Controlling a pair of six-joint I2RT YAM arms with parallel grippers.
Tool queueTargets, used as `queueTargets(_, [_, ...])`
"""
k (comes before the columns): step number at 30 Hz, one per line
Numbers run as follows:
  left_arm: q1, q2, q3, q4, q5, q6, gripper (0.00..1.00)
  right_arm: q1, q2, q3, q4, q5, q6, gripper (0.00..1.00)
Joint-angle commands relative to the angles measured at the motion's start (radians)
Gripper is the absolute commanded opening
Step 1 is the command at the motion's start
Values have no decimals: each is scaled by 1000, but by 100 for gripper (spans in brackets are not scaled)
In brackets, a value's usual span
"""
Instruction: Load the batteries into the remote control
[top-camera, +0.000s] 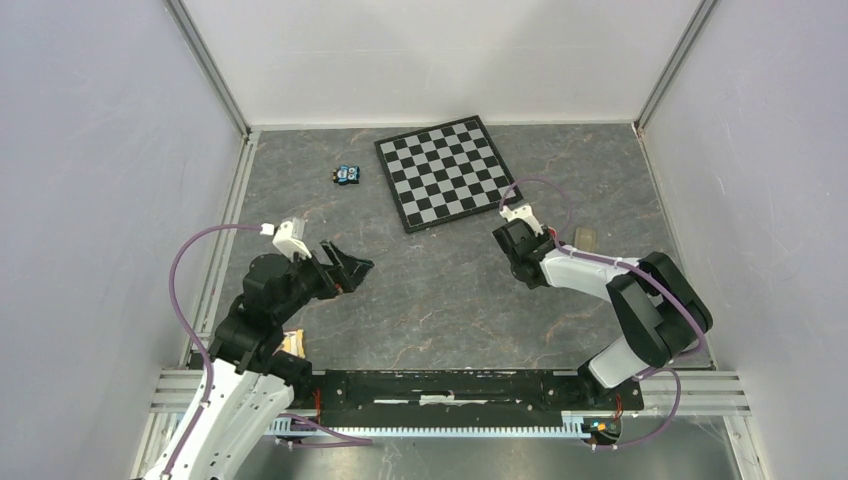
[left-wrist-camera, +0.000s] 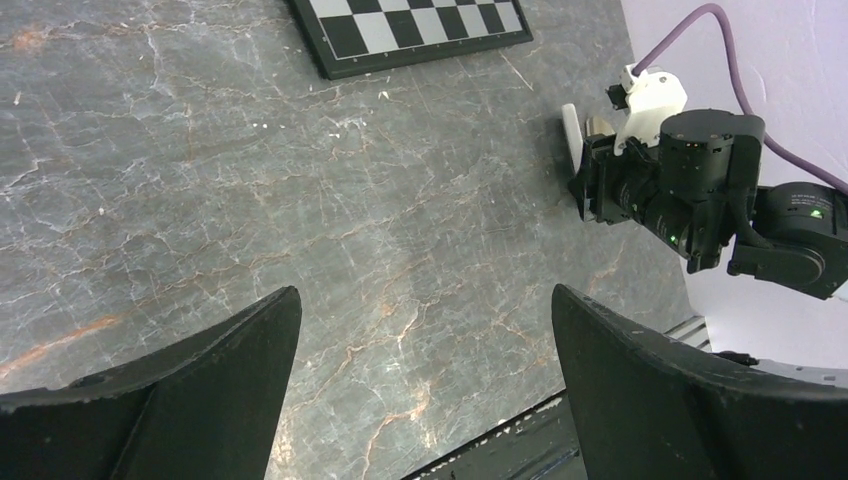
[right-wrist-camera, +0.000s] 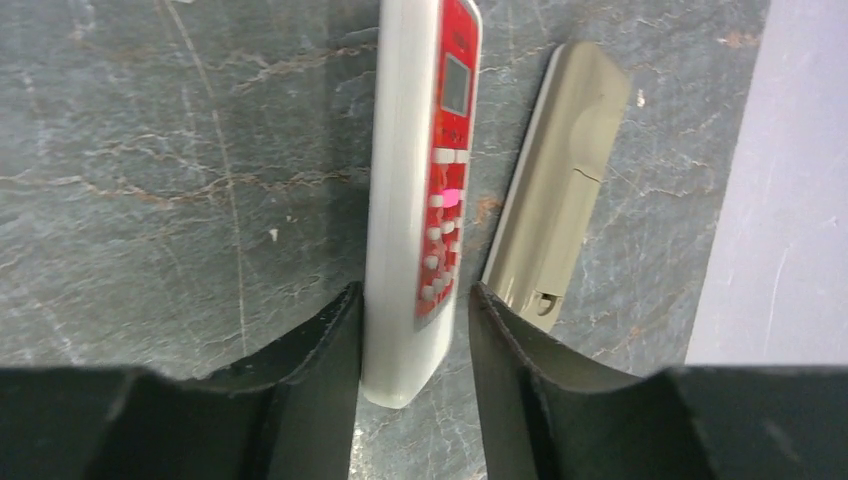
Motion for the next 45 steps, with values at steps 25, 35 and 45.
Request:
queueTargets(25, [-2,53,320,-287,-160,162,100,-1,-990,-47,-91,124,194,98])
queueTargets(35, [-1,-48,472,-333,-212,257,100,-1,-1269,66,-161,306,149,98])
queueTargets(45, [-1,-150,529,-315,-166,293,100,-2,-1359,121,-105,270,107,98])
